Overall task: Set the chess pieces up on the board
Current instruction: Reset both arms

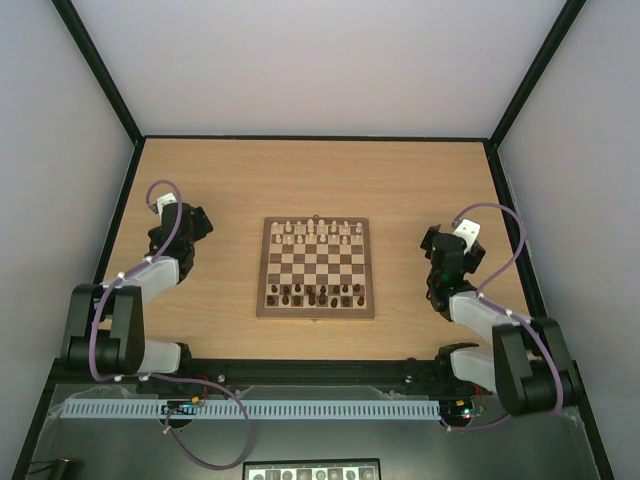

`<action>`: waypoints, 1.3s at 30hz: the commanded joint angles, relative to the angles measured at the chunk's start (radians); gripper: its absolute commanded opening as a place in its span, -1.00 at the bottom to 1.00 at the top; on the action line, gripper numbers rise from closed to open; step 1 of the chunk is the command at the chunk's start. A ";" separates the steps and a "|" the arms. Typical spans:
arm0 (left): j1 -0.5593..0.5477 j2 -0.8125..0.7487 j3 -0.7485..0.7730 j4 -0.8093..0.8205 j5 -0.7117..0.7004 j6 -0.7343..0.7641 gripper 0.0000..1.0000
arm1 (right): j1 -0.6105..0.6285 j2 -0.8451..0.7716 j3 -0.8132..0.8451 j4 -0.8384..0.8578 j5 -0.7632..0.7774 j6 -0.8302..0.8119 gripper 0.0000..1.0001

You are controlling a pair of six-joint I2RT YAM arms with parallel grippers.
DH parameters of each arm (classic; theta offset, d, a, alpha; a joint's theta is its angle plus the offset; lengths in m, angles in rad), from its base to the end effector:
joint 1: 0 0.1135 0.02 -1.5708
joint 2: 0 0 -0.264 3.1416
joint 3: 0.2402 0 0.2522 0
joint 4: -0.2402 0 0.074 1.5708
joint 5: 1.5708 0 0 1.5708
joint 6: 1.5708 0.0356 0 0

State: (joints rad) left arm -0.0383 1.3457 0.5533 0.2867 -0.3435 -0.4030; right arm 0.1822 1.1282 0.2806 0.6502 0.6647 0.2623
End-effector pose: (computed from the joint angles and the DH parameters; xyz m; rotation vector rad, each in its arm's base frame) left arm 0.2701 0.0016 0.1865 -0.5735 1.9634 0.0819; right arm 0.2145 0.0172 0.1881 0.5382 1.6471 -0.2600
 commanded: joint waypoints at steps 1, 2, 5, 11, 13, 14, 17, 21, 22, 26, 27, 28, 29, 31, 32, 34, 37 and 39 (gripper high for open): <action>0.029 0.046 0.037 0.143 0.047 0.050 0.99 | -0.045 0.138 0.010 0.288 -0.037 0.015 0.97; 0.036 0.046 0.030 0.158 0.053 0.060 0.99 | -0.050 0.154 0.016 0.292 -0.036 0.008 0.97; 0.058 0.037 -0.014 0.265 0.116 0.111 0.99 | -0.079 0.190 0.051 0.283 -0.053 0.018 0.97; 0.064 0.099 -0.119 0.486 0.129 0.151 0.99 | -0.084 0.206 0.047 0.380 -0.084 -0.015 0.97; 0.065 0.120 -0.099 0.468 0.128 0.159 0.99 | -0.084 0.202 0.042 0.385 -0.089 -0.017 0.97; 0.069 0.128 -0.095 0.469 0.116 0.157 0.99 | -0.084 0.196 0.033 0.393 -0.092 -0.018 0.97; 0.120 0.165 -0.062 0.447 0.181 0.140 0.99 | -0.084 0.174 0.008 0.407 -0.094 -0.017 0.97; 0.122 0.205 -0.027 0.440 0.151 0.165 0.99 | -0.084 0.118 -0.061 0.421 -0.097 -0.012 0.97; 0.120 0.208 -0.021 0.435 0.142 0.164 0.99 | -0.084 0.125 -0.087 0.446 -0.095 -0.006 0.97; 0.106 0.209 -0.026 0.454 0.091 0.169 0.99 | -0.083 0.211 -0.123 0.541 -0.094 0.004 0.97; 0.106 0.215 -0.020 0.449 0.086 0.168 0.99 | -0.083 0.232 -0.104 0.535 -0.101 -0.003 0.97; 0.106 0.218 -0.018 0.450 0.081 0.168 0.99 | -0.083 0.260 -0.094 0.546 -0.116 -0.016 0.97; 0.106 0.221 -0.019 0.454 0.072 0.166 0.99 | -0.083 0.282 -0.077 0.541 -0.127 -0.023 0.97; 0.106 0.223 -0.016 0.453 0.066 0.163 0.99 | -0.083 0.325 -0.039 0.514 -0.166 -0.046 0.97; 0.106 0.223 -0.015 0.449 0.065 0.162 0.99 | -0.083 0.349 -0.003 0.494 -0.206 -0.065 0.97; 0.106 0.222 -0.015 0.451 0.064 0.162 0.99 | -0.084 0.363 0.014 0.458 -0.230 -0.069 0.97; 0.104 0.212 -0.027 0.462 0.051 0.158 0.99 | -0.085 0.376 -0.073 0.635 -0.310 -0.101 0.97; 0.104 0.186 -0.063 0.497 0.023 0.143 0.99 | -0.082 0.391 -0.105 0.678 -0.383 -0.147 0.97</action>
State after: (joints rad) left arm 0.0677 1.5589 0.5106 0.6922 -0.2668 -0.2501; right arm 0.1028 1.4948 0.2398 1.1786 0.4015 0.1890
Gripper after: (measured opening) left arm 0.994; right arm 0.986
